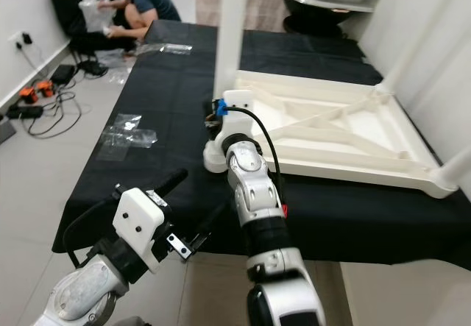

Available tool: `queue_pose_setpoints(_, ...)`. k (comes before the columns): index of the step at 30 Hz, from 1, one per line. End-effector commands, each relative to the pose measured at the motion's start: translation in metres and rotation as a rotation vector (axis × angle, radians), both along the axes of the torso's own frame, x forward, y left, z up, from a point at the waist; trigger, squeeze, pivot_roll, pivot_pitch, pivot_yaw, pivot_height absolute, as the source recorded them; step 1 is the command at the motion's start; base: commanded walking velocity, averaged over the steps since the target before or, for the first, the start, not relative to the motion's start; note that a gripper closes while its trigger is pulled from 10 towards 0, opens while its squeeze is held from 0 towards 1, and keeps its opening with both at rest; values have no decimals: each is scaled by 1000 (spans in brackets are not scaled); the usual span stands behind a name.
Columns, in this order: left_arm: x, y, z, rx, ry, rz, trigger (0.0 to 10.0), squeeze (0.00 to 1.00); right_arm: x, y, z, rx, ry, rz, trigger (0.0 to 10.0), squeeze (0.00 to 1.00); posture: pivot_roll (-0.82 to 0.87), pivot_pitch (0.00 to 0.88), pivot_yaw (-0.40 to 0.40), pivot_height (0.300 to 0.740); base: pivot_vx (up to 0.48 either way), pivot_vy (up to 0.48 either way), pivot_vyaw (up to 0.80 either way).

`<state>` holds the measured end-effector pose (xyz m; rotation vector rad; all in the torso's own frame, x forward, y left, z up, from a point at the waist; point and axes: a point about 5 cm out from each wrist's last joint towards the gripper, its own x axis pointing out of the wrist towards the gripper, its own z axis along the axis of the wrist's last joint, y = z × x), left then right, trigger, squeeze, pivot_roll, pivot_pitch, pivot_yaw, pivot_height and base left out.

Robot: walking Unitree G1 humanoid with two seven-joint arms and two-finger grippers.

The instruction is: Building children table

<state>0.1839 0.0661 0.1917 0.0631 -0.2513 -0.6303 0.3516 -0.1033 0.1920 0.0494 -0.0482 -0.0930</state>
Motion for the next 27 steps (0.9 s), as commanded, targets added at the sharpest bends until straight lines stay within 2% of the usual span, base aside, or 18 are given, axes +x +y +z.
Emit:
queue_pose_setpoints(1, 2, 1, -3, 7, 14, 20, 10000, 0, -9, -19, -22, 27, 105, -190, 0, 0, 89, 84, -102, 740, 0, 0, 0)
queue_pose_setpoints(4, 2, 1, -3, 6, 14, 22, 10000, 0, -12, -14, -21, 45, 104, -204, 0, 0, 87, 82, -101, 740, 0, 0, 0)
queue_pose_setpoints(5, 2, 1, -3, 5, 15, 21, 10000, 0, -11, -6, -19, 90, 78, -170, 4667, 0, 86, 82, -101, 740, 0, 0, 0)
queue_pose_setpoints(7, 2, 1, -3, 5, 15, 21, 10000, 0, -11, -3, -18, 105, 70, -154, 4667, 0, 86, 82, -101, 740, 0, 0, 0)
queue_pose_setpoints(8, 2, 1, -3, 5, 16, 20, 10000, 0, -9, 2, -16, 105, 49, -99, 10000, 0, 86, 82, -101, 740, 0, 0, 0)
queue_pose_setpoints(10, 2, 1, -3, 4, 17, 20, 10000, 0, -8, 6, -14, 100, 34, -60, 10000, 0, 86, 82, -101, 740, 0, 0, 0)
queue_pose_setpoints(11, 2, 1, -3, 5, 18, 19, 10000, 0, -8, 10, -11, 95, 6, 0, 10000, 525, 85, 82, -100, 740, 0, 0, 0)
queue_pose_setpoints(12, 2, 1, -3, 5, 18, 19, 10000, 0, -8, 10, -11, 95, 6, 0, 10000, 525, 85, 82, -100, 740, 0, 0, 0)
queue_pose_setpoints(13, 2, 1, -3, 6, 18, 19, 10000, 0, -9, 10, -8, 58, -27, 37, 10000, 1000, 88, 79, -101, 740, 0, 0, 0)
queue_pose_setpoints(16, 2, 1, -4, 7, 18, 19, 10000, 0, -7, 8, -3, 5, -71, 100, 10000, 1000, 88, 73, -99, 740, 0, 0, 0)
queue_pose_setpoints(17, 1, 1, -4, 6, 19, 19, 10000, 0, -3, 7, -3, 22, -67, 191, 10000, 0, 89, 70, -99, 740, 0, 0, 0)
queue_pose_setpoints(19, 1, 1, -4, 5, 20, 19, 10000, 0, 0, 7, -3, 44, -61, 252, 10000, 0, 89, 70, -99, 740, 0, 0, 0)
queue_pose_setpoints(21, 1, 1, -4, 5, 19, 19, 10000, 0, 5, 3, -2, 56, -68, 400, 10000, 0, 85, 69, -96, 740, 0, 0, 0)
queue_pose_setpoints(22, 1, 1, -4, 5, 19, 19, 10000, 0, 5, 3, -2, 56, -68, 400, 10000, 0, 85, 69, -96, 740, 0, 0, 0)
queue_pose_setpoints(23, 1, 1, -4, 6, 18, 18, 10000, 0, 6, 0, -1, 101, -62, 535, 10000, 0, 88, 66, -100, 740, 0, 0, 0)
queue_pose_setpoints(24, 1, 1, -4, 6, 18, 18, 10000, 0, 6, 0, -1, 101, -62, 535, 10000, 0, 88, 66, -100, 740, 0, 0, 0)
queue_pose_setpoints(26, 1, 1, -4, 6, 17, 17, 10000, 0, 6, -3, 1, 138, -64, 631, 10000, 0, 88, 66, -100, 740, 0, 0, 0)
queue_pose_setpoints(27, 1, 0, -3, 4, 15, 16, 10000, 0, 4, -8, 7, 207, -76, 850, 10000, 0, 92, 60, -101, 740, 0, 0, 0)
